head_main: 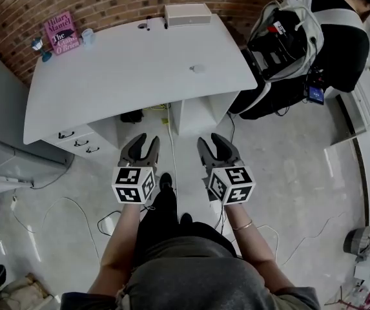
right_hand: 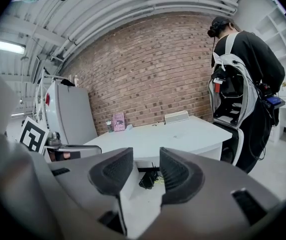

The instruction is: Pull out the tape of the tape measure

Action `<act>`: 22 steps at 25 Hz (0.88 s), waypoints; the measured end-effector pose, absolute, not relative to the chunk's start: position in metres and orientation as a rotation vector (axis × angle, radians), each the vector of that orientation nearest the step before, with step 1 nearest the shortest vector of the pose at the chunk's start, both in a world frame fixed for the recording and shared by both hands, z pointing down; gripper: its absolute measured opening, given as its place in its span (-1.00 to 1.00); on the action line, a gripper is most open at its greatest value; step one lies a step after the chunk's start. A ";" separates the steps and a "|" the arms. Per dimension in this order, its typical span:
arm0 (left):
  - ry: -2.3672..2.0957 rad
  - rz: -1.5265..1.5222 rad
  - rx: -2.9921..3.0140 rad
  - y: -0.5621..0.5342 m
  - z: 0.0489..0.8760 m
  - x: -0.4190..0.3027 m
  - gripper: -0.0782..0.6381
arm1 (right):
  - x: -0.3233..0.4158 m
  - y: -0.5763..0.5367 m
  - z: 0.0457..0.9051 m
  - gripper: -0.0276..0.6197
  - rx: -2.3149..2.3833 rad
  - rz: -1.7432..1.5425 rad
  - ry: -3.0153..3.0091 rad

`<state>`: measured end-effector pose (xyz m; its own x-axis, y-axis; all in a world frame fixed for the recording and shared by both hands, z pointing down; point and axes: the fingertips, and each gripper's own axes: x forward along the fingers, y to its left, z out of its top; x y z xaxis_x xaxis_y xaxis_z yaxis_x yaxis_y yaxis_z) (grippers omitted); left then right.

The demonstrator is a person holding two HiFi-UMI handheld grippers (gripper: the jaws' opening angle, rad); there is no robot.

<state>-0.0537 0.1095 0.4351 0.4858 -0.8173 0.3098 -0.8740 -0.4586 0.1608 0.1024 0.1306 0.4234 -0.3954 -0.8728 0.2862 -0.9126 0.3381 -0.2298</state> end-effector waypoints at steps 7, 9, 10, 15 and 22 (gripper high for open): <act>-1.395 0.279 2.460 0.032 0.436 -0.069 -0.39 | 0.092 0.058 0.427 -0.45 1.717 0.544 -2.421; -1.385 0.279 2.466 0.013 0.435 -0.071 -0.39 | 0.093 0.041 0.427 -0.45 1.733 0.543 -2.402; -1.380 0.278 2.469 0.004 0.434 -0.072 -0.38 | 0.093 0.033 0.427 -0.45 1.743 0.541 -2.392; -1.347 0.272 2.486 -0.030 0.435 -0.076 -0.38 | 0.094 0.001 0.428 -0.45 1.792 0.531 -2.346; -1.313 0.279 2.497 -0.060 0.439 -0.079 -0.38 | 0.093 -0.024 0.433 -0.45 1.816 0.520 -2.293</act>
